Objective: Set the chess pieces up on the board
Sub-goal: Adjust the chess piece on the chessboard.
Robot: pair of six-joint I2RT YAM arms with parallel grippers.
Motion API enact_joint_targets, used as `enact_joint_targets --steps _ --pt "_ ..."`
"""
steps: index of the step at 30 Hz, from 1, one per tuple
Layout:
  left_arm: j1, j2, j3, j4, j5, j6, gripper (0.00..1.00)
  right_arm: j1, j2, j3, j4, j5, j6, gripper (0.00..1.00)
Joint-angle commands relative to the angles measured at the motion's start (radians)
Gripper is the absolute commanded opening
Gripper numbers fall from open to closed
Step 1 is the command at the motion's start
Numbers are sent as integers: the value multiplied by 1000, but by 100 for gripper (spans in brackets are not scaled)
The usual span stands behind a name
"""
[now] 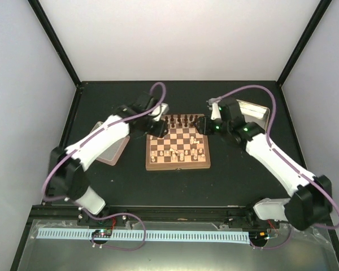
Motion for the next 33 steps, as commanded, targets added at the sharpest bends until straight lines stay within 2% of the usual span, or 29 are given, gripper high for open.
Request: enact_joint_targets --steps 1,5,8,14,21,26,33 --pt "40 -262 -216 238 -170 -57 46 40 177 178 -134 -131 -149 55" --pt "52 -501 -397 332 -305 -44 51 105 369 370 -269 -103 -207 55" --pt "56 -657 -488 376 -404 -60 54 171 489 484 -360 -26 -246 54" --pt "60 -902 -596 408 -476 -45 66 233 675 607 -460 24 -246 46" --pt "60 -1001 -620 421 -535 -44 67 257 810 696 -571 43 -285 43" --pt "61 -1031 -640 438 -528 -48 67 259 845 713 -592 73 -285 40" --pt "60 -1029 -649 439 -519 -39 67 265 885 746 -623 28 -315 40"
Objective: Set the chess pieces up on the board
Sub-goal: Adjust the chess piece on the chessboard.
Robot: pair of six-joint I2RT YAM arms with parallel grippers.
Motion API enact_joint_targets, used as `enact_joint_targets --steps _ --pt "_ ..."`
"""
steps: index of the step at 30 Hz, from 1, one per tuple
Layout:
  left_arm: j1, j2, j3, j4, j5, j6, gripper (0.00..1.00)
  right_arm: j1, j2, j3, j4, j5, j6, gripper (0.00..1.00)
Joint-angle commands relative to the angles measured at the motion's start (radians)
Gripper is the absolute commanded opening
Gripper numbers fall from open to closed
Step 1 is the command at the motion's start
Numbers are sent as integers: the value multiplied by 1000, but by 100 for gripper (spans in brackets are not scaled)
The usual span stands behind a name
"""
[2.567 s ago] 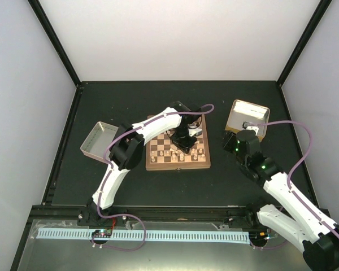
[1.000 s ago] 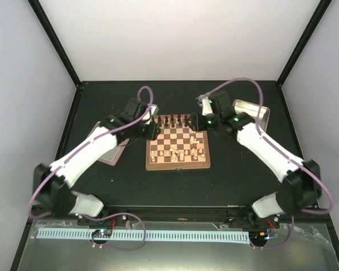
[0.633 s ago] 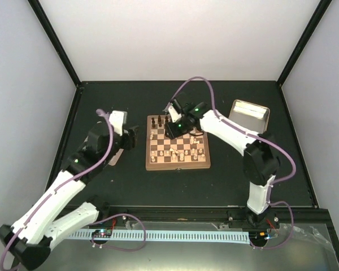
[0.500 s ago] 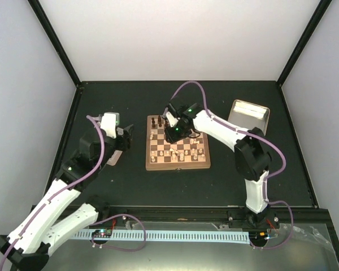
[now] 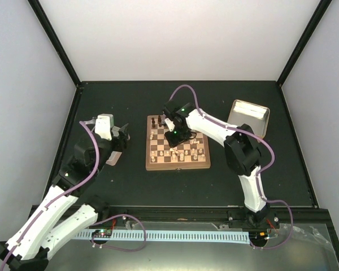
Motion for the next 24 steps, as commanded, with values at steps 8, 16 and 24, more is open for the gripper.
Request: enact_joint_targets --steps 8,16,24 --pt "6 -1 -11 33 4 9 66 21 64 56 -41 -2 -25 41" --pt "7 5 -10 33 12 13 66 21 77 67 -8 14 -4 37" --pt "7 11 -11 31 14 16 65 21 91 61 -6 16 -8 35"
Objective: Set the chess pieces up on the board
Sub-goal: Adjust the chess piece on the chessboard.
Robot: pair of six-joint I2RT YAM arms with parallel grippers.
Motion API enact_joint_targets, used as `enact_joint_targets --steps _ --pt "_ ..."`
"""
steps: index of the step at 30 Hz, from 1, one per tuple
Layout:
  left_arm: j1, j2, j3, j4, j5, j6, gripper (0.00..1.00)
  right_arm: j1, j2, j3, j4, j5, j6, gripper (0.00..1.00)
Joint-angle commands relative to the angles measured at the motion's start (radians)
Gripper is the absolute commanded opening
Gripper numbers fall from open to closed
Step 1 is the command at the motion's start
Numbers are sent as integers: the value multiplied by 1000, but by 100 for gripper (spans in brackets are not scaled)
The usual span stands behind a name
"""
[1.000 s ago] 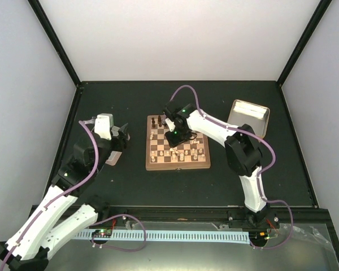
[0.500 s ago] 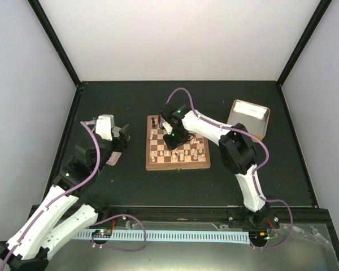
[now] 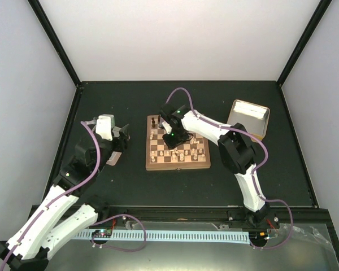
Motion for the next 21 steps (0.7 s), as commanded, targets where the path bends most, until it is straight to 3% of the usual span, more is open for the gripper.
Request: enact_joint_targets --steps 1,11,21 --pt "7 9 3 24 9 12 65 4 22 19 8 12 0 35" --pt "7 15 3 22 12 13 65 4 21 6 18 44 -13 35" --pt "7 21 3 20 12 13 65 4 -2 5 69 171 -30 35"
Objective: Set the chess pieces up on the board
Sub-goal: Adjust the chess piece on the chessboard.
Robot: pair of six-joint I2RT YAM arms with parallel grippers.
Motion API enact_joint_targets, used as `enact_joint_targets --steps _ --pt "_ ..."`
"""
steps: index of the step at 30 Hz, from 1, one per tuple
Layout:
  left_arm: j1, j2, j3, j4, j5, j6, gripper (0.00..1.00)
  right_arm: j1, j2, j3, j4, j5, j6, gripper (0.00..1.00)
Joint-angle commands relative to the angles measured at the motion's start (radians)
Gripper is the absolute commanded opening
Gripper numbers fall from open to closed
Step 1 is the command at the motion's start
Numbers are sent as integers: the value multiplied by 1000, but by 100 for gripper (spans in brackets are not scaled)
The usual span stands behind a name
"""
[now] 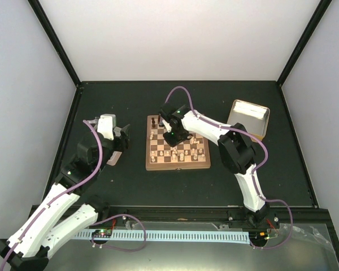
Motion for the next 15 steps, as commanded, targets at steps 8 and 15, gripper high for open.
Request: enact_joint_targets --steps 8,15 --pt "7 8 4 19 11 12 65 4 -34 -2 37 41 -6 38" --pt "7 9 5 17 11 11 65 4 -42 -39 34 2 61 39"
